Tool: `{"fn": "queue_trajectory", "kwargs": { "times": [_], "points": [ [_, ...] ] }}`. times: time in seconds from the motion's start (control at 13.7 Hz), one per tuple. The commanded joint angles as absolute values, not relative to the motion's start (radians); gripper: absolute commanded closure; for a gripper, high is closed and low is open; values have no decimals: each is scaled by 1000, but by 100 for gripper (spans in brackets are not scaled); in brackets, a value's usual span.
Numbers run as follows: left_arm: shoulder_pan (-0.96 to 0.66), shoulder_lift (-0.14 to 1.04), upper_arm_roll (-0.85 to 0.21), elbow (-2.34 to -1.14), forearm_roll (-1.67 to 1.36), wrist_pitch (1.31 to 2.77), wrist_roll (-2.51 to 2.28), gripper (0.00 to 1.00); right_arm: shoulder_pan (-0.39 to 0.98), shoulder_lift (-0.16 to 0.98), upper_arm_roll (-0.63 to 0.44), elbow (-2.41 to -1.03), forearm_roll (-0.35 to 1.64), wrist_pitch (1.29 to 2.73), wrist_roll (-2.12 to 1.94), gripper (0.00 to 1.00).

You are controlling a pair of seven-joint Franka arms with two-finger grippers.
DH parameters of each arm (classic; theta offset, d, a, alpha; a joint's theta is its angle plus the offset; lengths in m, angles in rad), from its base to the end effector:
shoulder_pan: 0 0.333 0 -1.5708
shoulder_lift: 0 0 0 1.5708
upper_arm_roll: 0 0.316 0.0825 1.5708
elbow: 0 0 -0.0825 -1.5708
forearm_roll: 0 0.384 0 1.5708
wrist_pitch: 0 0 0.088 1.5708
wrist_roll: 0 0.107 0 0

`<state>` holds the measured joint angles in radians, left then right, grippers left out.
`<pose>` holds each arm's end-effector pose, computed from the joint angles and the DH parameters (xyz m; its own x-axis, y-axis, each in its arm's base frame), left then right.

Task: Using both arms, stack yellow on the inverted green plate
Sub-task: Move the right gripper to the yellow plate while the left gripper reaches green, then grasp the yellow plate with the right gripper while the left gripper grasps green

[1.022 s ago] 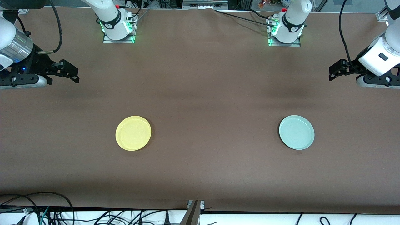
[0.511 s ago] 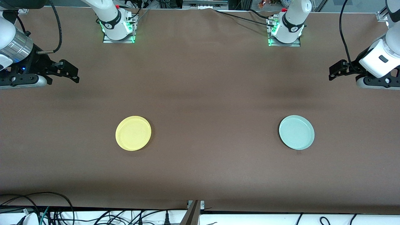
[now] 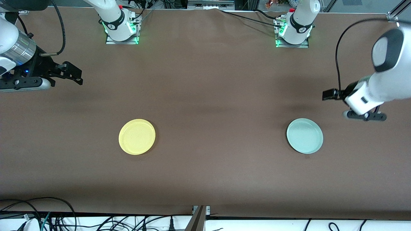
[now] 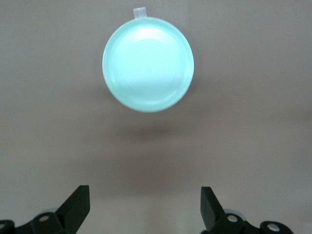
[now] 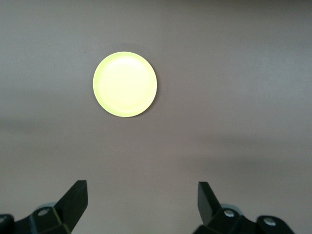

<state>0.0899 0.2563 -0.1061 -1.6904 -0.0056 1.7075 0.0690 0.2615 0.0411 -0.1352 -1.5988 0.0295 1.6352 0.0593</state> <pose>0.6074 -0.0057 0.4295 0.9687 -0.0868 -0.2328 -0.0777 -0.9958 0.0482 0.5665 0.0765 0.5940 0.9979 0.0652 -0.0058 0.0650 -0.9976 -0.0236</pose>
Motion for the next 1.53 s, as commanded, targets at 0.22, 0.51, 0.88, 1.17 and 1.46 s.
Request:
{"fn": "queue_trajectory", "kwargs": {
  "times": [0.22, 0.51, 0.88, 1.17, 1.46],
  "points": [
    [158, 529, -112, -1624, -5, 2026, 410, 0, 268, 54, -137, -1585, 12, 1618, 46, 0],
    [189, 682, -112, -1624, -5, 2248, 649, 0, 268, 55, -138, -1588, 11, 1618, 41, 0],
    [192, 744, -110, -1631, -3, 2330, 704, 65, 255, 291, -141, -1591, 70, 1753, -43, 0],
    [195, 741, -112, -1631, -5, 2329, 747, 100, 267, 567, -135, -1605, 98, 2124, -40, 0],
    [166, 703, -117, -1624, 122, 2316, 733, 100, 259, 675, -135, -1603, 141, 2233, -54, 0]
  ]
}}
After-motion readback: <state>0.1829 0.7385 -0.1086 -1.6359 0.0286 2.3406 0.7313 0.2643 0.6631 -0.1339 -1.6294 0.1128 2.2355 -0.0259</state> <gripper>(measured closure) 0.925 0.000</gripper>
